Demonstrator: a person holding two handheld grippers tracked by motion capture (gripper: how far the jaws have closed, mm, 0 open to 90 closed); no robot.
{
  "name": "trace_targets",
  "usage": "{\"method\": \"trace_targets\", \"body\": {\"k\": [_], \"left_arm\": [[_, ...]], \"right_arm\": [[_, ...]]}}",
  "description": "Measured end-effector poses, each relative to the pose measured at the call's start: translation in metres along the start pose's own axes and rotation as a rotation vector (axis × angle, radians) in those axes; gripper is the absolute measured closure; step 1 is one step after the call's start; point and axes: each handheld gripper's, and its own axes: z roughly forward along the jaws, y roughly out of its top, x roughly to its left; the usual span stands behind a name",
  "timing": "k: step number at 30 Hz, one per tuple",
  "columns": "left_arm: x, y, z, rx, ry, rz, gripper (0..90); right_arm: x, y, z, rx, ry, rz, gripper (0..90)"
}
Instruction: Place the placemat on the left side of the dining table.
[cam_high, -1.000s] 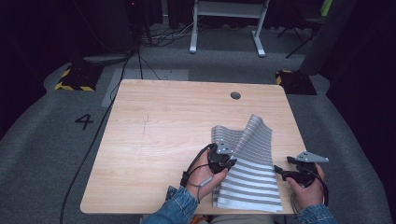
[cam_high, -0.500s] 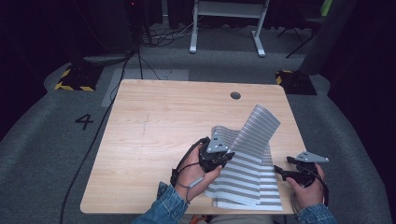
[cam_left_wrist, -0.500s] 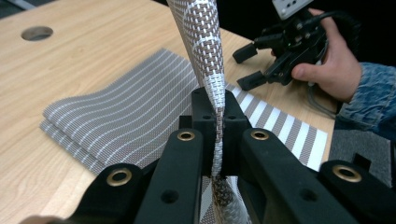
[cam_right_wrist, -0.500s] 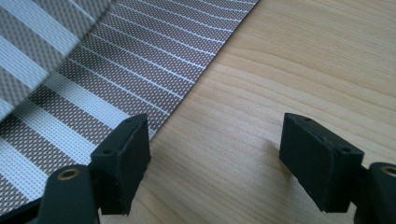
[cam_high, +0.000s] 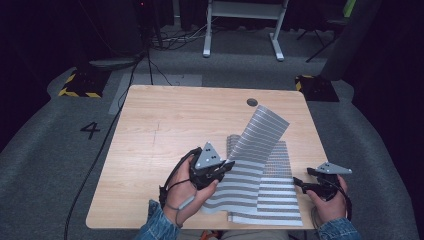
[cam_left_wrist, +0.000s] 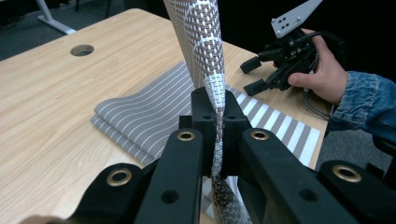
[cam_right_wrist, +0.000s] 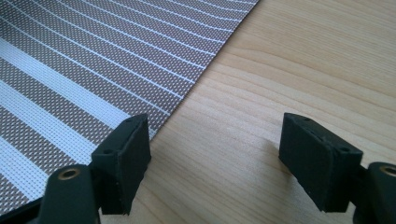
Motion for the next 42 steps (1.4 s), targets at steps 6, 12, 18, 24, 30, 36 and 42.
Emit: {"method": "trace_targets", "body": {"k": [6,12,18,24,30,36,42], "left_arm": [[0.011,-0.008,-0.028,-0.013,0.016,-0.037,88.6],[0.021,-0.018,-0.054,0.006,0.057,-0.047,88.6],[0.031,-0.028,-0.075,0.025,0.096,-0.050,88.6],[0.049,-0.040,-0.089,0.054,0.103,-0.068,88.6],[0.081,-0.054,-0.090,0.098,0.093,-0.107,88.5],[0.107,-0.067,-0.083,0.121,0.141,-0.068,88.5],[0.127,-0.072,-0.073,0.126,0.165,-0.039,88.4]], "right_arm": [[0.001,0.000,-0.001,0.000,-0.008,-0.006,25.8],[0.001,0.000,-0.001,0.001,-0.006,-0.005,25.9],[0.001,0.000,-0.001,0.002,-0.005,-0.001,25.9],[0.001,0.000,-0.001,0.002,-0.005,-0.001,25.9],[0.001,0.000,-0.001,0.002,-0.005,-0.001,25.9],[0.001,0.000,-0.001,0.002,-0.005,-0.001,25.9],[0.001,0.000,-0.001,0.002,-0.005,-0.001,25.9]]}}
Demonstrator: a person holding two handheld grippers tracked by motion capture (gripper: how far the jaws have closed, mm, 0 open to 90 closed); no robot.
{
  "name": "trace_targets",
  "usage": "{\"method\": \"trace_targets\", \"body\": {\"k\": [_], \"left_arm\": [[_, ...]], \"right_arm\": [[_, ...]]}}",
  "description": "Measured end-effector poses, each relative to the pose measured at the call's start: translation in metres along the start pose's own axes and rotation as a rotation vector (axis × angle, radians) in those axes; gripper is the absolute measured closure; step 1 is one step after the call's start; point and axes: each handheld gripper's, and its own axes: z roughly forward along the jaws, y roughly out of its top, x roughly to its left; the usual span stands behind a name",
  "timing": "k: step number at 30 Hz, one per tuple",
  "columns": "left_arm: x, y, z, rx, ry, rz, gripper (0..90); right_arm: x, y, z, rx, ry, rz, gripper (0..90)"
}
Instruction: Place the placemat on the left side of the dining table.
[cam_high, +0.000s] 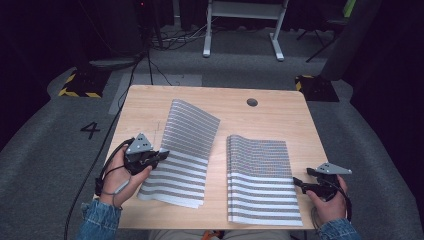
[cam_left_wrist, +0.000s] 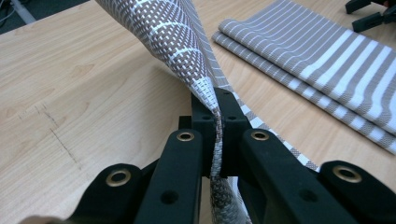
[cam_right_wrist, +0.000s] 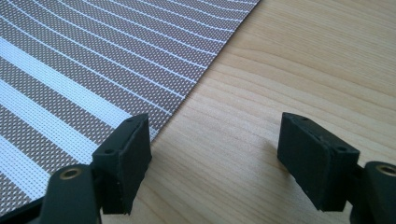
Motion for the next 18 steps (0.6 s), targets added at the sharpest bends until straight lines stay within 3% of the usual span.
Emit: {"method": "trace_targets", "body": {"k": [7,9,11,13,14,16,18], "left_arm": [[0.020,-0.007,0.013,0.009,-0.044,-0.068,87.8],[0.027,-0.011,0.017,0.014,-0.036,-0.093,82.2],[0.033,-0.015,0.023,0.052,0.025,-0.100,63.2],[0.039,-0.020,0.027,0.130,0.155,-0.099,42.1],[0.042,-0.023,0.028,0.177,0.210,-0.105,38.8],[0.047,-0.027,0.027,0.203,0.284,-0.126,35.8],[0.049,-0.029,0.026,0.198,0.315,-0.165,35.7]], "right_arm": [[0.000,0.000,0.000,0.000,0.000,0.000,25.9],[0.000,0.000,0.000,0.000,0.000,0.000,25.9],[0.000,0.000,0.000,0.000,0.000,0.000,25.9],[0.000,0.000,0.000,0.000,0.000,-0.001,25.9],[0.000,0.000,0.000,0.000,0.000,0.000,25.9],[0.000,0.000,0.000,0.000,0.000,-0.001,25.9],[0.000,0.000,0.000,-0.001,0.000,-0.001,25.9]]}}
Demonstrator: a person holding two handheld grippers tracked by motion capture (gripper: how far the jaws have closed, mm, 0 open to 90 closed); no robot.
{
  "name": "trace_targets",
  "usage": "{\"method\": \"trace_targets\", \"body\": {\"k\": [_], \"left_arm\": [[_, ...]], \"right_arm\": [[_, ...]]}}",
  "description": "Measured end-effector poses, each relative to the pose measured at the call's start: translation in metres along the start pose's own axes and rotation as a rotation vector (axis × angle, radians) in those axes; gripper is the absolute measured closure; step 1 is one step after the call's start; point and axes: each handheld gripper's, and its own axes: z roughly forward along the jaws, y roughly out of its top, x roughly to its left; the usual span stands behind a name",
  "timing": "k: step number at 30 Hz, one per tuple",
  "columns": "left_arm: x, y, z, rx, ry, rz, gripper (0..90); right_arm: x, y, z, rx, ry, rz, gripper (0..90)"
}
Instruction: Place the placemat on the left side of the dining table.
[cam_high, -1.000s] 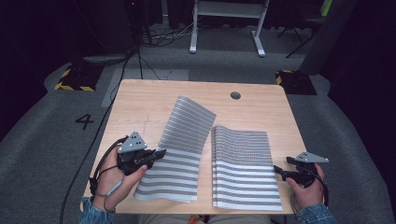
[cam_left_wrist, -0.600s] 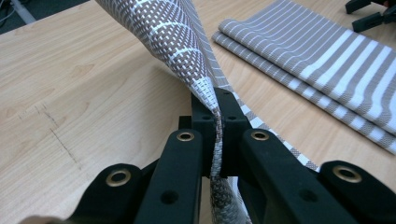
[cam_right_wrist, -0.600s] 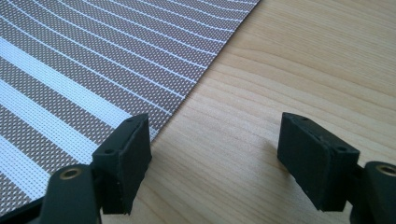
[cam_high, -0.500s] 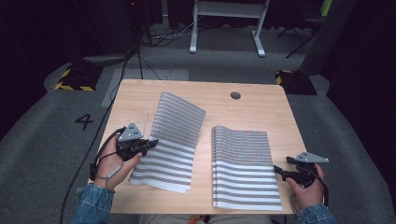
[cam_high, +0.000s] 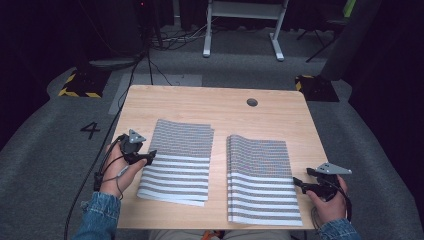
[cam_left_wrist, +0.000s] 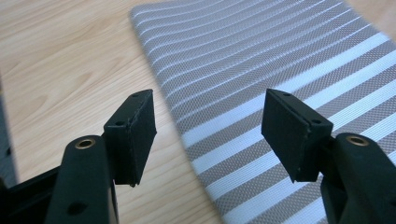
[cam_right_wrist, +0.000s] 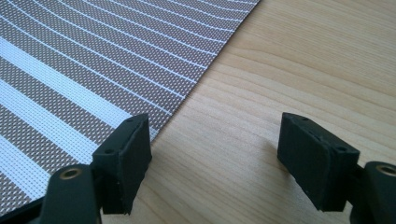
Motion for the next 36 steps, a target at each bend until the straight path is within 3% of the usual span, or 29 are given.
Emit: {"method": "trace_targets", "body": {"k": [3,5,13,17,19,22,24,28,34,36], "left_arm": [[-0.005,0.002,-0.004,-0.016,0.003,-0.002,35.4],[-0.013,0.007,-0.006,-0.035,-0.024,0.009,35.0],[-0.070,0.023,-0.009,-0.154,-0.159,0.096,35.0],[-0.103,0.022,0.007,-0.153,-0.241,0.137,35.1],[-0.115,0.021,0.019,-0.149,-0.255,0.159,35.2],[-0.131,0.019,0.040,-0.119,-0.288,0.156,35.2],[-0.140,0.019,0.054,-0.094,-0.278,0.176,34.9],[-0.150,0.020,0.076,-0.059,-0.254,0.167,33.3],[-0.156,0.017,0.095,0.002,-0.187,0.175,32.1],[-0.155,0.015,0.098,-0.025,-0.199,0.137,31.5]], "right_arm": [[0.000,0.000,0.000,0.000,0.000,0.000,25.9],[0.000,0.000,0.000,0.000,0.000,0.000,25.9],[0.000,0.000,0.000,0.000,0.000,0.000,25.9],[0.000,0.000,0.000,0.000,0.001,0.000,25.9],[0.000,0.000,0.000,0.000,0.001,0.000,26.0],[0.000,0.000,0.000,0.000,0.001,0.001,25.9],[0.000,0.000,0.000,0.000,0.002,0.001,26.1],[0.000,0.000,0.000,-0.001,0.004,0.000,26.2],[0.000,0.000,0.000,-0.001,0.010,-0.002,26.4],[0.000,0.000,0.000,-0.001,0.011,-0.003,26.4]]}}
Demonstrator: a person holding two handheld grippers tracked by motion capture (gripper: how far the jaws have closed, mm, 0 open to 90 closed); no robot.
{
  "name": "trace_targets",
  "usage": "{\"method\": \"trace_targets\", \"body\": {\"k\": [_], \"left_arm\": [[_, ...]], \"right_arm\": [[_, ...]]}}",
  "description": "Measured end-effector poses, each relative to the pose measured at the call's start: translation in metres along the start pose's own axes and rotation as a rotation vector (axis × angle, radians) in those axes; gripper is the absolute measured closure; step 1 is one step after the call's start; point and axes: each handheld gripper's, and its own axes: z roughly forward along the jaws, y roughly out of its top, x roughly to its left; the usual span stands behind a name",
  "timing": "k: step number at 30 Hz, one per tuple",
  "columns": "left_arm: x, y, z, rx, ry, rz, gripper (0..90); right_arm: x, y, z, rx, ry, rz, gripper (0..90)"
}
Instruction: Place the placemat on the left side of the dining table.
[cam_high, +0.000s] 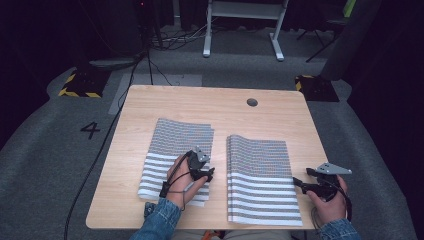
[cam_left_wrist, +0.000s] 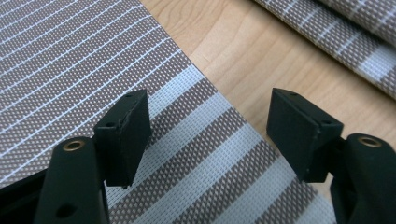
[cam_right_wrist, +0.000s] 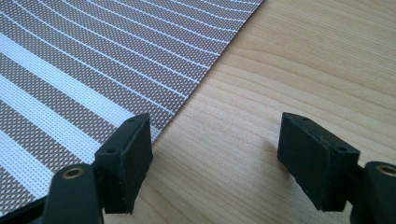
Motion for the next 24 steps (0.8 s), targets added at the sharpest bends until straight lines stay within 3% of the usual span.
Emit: {"method": "trace_targets", "body": {"k": [3,9,15,16,19,24], "left_arm": [[0.003,-0.002,-0.001,-0.017,-0.009,0.009,42.8],[0.009,-0.002,-0.004,-0.018,-0.011,0.023,52.4],[0.016,-0.003,-0.009,-0.017,-0.052,-0.003,73.8],[0.015,-0.004,-0.010,-0.016,-0.051,0.018,75.5],[0.012,-0.006,-0.016,-0.011,-0.083,0.044,79.6],[0.013,-0.019,-0.027,-0.015,-0.206,-0.011,76.8]], "right_arm": [[0.000,0.000,0.000,0.000,0.001,-0.001,26.5],[0.000,0.000,0.000,0.000,0.001,-0.001,26.5],[0.000,0.000,0.000,0.000,0.002,-0.001,26.5],[0.000,0.000,0.000,0.000,0.002,-0.001,26.5],[0.000,0.000,0.000,0.000,0.002,-0.001,26.6],[0.000,0.000,0.000,0.000,0.003,-0.002,26.5]]}}
